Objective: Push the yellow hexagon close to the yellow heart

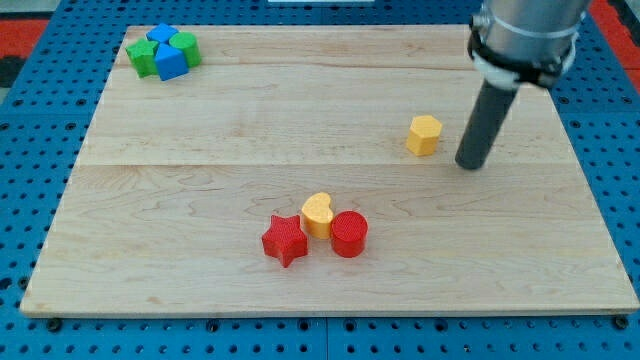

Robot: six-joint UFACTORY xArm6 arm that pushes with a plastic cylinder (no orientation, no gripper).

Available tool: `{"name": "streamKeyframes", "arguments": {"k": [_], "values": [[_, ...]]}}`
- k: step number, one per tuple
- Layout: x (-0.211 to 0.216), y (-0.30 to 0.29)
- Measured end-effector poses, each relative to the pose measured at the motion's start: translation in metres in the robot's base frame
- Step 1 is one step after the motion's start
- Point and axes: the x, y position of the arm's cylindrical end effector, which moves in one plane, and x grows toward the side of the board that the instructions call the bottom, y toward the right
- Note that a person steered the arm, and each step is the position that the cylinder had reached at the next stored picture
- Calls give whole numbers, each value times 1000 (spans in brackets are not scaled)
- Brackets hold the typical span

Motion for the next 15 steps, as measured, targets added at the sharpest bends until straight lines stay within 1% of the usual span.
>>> {"name": "streamKeyframes", "arguments": {"k": [1,2,3,4,5,6,7,8,9,10,15], "values": [[-32,-55],[6,-137],[-31,-155],[-48,-194],[-7,-240],[29,-224],[-22,-222],[16,-194],[59,-220],[40,-232],[39,-312]]}}
